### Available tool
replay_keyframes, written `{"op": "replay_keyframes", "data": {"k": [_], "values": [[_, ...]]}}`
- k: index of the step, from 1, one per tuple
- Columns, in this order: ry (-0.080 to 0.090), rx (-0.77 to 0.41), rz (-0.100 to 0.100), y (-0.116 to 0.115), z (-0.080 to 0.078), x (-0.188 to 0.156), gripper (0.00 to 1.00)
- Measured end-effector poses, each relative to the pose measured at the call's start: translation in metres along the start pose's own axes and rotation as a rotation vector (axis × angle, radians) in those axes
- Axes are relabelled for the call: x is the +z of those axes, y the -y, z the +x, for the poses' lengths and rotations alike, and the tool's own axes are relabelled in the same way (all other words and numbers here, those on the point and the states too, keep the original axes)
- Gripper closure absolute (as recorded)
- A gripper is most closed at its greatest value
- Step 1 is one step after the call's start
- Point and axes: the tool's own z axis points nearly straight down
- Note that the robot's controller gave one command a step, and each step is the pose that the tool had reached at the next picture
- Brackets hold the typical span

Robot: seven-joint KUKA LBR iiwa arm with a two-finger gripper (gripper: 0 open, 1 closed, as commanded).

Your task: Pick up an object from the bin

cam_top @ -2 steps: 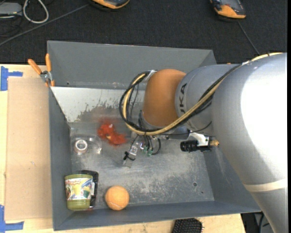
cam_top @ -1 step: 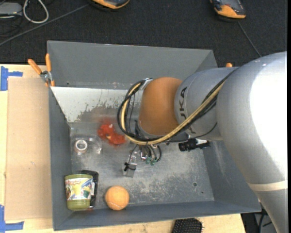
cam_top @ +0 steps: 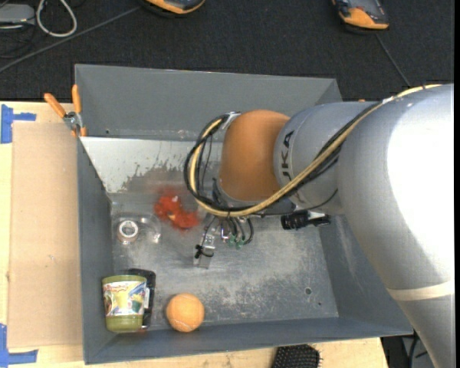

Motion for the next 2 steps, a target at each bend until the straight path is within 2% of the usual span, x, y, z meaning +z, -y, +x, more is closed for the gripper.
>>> {"op": "replay_keyframes", "data": {"k": [1, 2], "values": [[0.0, 0.004, 0.003, -0.019, -0.01, 0.0, 0.0], [0.004, 0.072, 0.0, -0.038, -0.003, 0.0, 1.0]]}}
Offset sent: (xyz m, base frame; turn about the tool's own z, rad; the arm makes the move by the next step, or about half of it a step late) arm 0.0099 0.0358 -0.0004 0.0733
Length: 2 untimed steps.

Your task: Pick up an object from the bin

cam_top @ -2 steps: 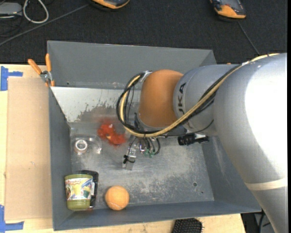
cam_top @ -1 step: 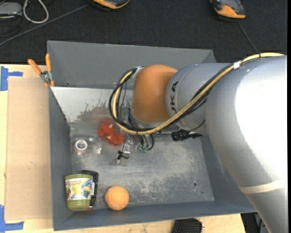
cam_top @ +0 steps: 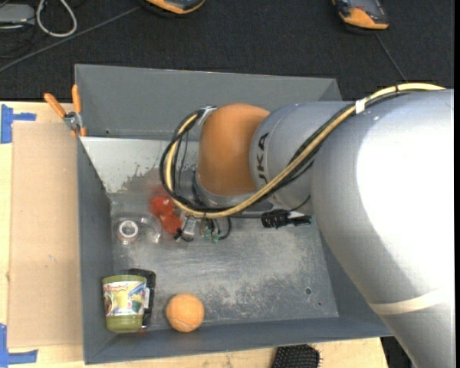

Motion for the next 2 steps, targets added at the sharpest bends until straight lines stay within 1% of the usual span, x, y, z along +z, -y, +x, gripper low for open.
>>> {"op": "replay_keyframes", "data": {"k": [2], "values": [[-0.001, 0.019, 0.0, -0.0026, 0.0006, -0.0015, 1.0]]}}
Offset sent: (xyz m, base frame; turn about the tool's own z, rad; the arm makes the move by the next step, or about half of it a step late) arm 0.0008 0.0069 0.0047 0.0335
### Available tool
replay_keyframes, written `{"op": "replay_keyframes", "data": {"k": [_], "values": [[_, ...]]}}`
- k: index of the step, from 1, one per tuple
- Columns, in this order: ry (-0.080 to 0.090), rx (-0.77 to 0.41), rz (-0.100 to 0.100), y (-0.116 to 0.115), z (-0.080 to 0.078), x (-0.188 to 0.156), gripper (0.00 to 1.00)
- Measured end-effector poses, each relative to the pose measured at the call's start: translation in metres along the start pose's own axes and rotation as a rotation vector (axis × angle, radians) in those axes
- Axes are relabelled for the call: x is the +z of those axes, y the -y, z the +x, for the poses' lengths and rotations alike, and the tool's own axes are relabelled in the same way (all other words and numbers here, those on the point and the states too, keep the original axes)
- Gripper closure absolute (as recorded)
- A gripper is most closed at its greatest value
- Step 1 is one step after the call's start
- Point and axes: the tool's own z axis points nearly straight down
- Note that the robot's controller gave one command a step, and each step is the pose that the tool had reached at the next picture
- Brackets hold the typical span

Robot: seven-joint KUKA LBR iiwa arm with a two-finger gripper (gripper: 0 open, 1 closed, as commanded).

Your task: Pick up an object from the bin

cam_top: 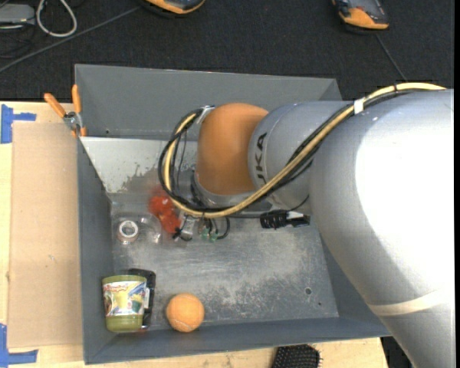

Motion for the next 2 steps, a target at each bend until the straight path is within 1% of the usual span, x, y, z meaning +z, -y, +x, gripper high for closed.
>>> {"op": "replay_keyframes", "data": {"k": [1, 2], "values": [[0.001, -0.004, -0.001, -0.0034, -0.0075, -0.0176, 1.0], [-0.001, 0.009, 0.0, -0.0043, -0.0081, -0.0203, 1.0]]}}
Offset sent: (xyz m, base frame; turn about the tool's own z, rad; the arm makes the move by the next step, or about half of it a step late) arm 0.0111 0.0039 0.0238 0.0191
